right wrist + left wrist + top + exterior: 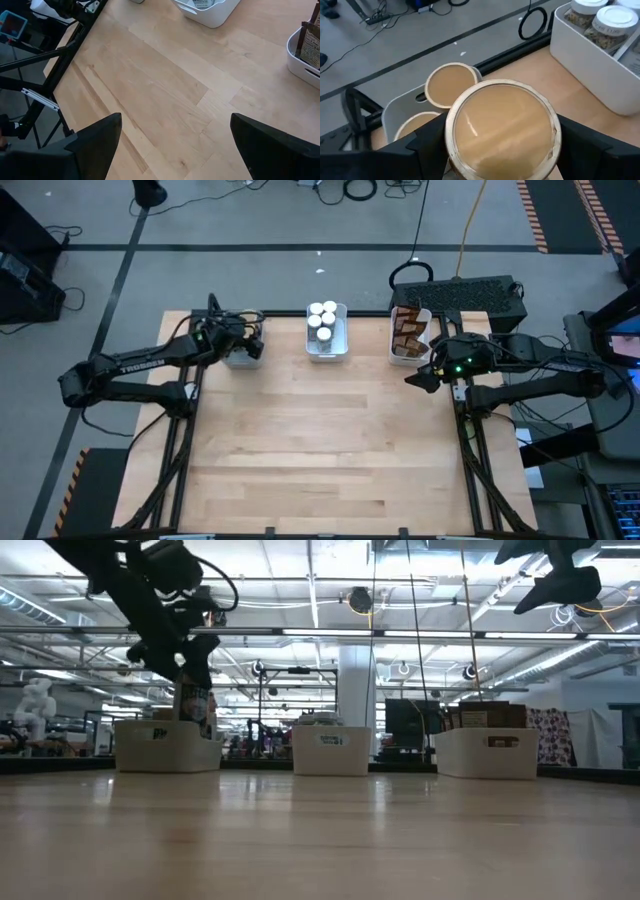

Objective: Sort spices by type
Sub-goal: Put the gold seasoning bottle into the gray bin

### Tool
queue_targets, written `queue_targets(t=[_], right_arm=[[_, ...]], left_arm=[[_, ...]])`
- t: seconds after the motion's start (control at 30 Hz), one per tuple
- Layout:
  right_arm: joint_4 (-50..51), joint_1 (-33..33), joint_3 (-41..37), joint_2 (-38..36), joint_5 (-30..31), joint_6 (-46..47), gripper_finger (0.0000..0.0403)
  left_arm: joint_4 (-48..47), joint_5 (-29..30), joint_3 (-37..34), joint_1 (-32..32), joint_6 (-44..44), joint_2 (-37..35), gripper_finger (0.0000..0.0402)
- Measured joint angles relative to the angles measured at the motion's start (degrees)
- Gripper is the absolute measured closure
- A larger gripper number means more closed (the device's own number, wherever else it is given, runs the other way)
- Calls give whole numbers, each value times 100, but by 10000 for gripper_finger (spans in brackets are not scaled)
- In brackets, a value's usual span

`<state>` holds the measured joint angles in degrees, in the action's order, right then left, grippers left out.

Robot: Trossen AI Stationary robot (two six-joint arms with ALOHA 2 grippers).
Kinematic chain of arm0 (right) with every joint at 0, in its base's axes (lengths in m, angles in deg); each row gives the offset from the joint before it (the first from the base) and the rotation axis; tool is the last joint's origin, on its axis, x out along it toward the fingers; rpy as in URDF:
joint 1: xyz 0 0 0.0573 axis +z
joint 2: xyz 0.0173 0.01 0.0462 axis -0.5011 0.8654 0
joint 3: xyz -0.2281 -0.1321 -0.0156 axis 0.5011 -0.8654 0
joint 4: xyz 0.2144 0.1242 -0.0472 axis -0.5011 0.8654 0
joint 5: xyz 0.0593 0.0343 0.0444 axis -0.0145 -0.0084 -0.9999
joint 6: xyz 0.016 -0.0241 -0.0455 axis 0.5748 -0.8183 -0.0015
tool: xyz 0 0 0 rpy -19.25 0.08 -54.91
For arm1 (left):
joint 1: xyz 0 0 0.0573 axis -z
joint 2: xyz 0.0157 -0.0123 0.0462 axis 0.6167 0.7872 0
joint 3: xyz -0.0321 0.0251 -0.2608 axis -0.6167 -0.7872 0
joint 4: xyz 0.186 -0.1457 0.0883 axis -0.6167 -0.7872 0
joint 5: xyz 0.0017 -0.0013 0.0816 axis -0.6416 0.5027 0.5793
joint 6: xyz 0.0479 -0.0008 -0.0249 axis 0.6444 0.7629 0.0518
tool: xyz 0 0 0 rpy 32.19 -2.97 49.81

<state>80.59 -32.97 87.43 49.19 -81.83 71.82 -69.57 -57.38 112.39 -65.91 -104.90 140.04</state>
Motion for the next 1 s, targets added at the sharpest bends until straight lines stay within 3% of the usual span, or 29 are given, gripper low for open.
queue_targets(t=[0.37, 1.0], right_arm=[[0, 0, 0, 0, 2, 44, 46], [-11, 0, 0, 0, 4, 80, 46]], left_arm=[[711, -7, -656, -37, -103, 70, 112], [807, 13, -846, -136, 100, 105, 111]])
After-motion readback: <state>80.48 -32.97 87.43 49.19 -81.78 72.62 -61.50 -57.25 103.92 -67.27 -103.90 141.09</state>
